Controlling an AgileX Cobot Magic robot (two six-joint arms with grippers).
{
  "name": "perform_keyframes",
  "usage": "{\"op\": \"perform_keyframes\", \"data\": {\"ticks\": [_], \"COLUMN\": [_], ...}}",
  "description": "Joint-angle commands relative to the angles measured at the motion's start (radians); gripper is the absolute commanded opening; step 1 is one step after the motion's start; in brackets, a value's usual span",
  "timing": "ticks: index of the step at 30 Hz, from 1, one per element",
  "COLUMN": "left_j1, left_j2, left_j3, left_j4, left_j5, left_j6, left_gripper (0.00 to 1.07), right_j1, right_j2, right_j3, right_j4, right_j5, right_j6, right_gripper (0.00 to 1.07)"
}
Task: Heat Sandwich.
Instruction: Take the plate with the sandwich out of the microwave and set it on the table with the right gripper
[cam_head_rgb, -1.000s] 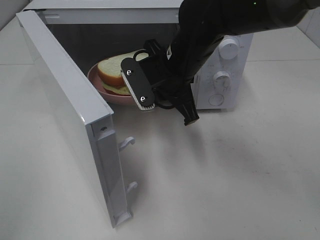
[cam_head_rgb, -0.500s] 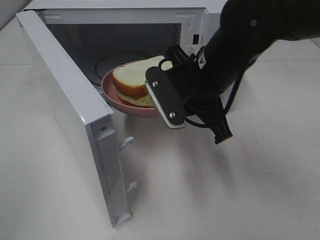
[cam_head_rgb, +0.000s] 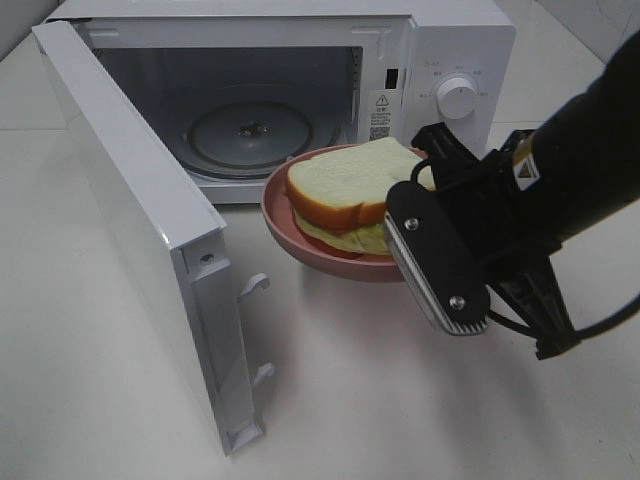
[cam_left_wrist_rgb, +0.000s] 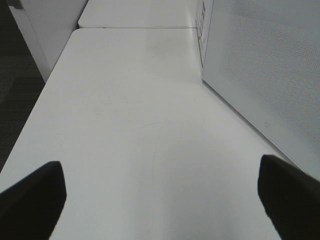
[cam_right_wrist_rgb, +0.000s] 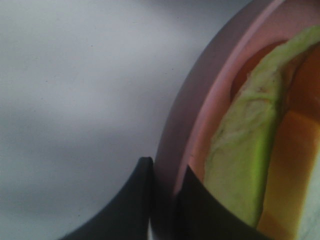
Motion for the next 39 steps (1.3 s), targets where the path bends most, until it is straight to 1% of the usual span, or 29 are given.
{"op": "perform_keyframes", "data": {"ticks": [1,8,9,17,23,29,33,39], "left_j1": [0.005,0.005,0.005,0.005,0.005,0.005,0.005,0.005], "left_j2": [-0.026,-0.026,-0.026,-0.026,-0.026,-0.026,-0.026,-0.026], "left_j3": [0.004,0.004,0.004,0.004,0.004,0.004,0.004,0.004], "left_j4": [0.003,0.003,0.003,0.003,0.003,0.003,0.003,0.003], "left_j5": [-0.009,-0.009,-0.009,-0.009,-0.009,-0.009,-0.009,-0.009], "left_j6": [0.000,0.000,0.000,0.000,0.000,0.000,0.000,0.000], "left_gripper": [0.98,0.98,0.98,0.98,0.98,0.98,0.98,0.98], "right_j1": [-0.004,-0.004,-0.004,-0.004,-0.004,-0.004,-0.004,-0.004], "right_j2": [-0.069,-0.168,-0.202,-0.314,-0.413,-0.470,-0.518,-0.530], "right_j3": [0.042,0.106,0.126,0.187,0.239,0.267,0.278,0.278], "right_j4": [-0.008,-0.013,-0.014,-0.026,-0.083,-0.103,-0.180,-0.251], "right_j5": [-0.016,0.006,0.025,0.076,0.144,0.179,0.232,0.283], "right_j6": [0.013,0.041,0.043,0.064,0.150,0.198,0.287,0.394], "right_gripper": [0.00,0.00,0.00,0.00,0.00,0.00,0.00,0.00]}}
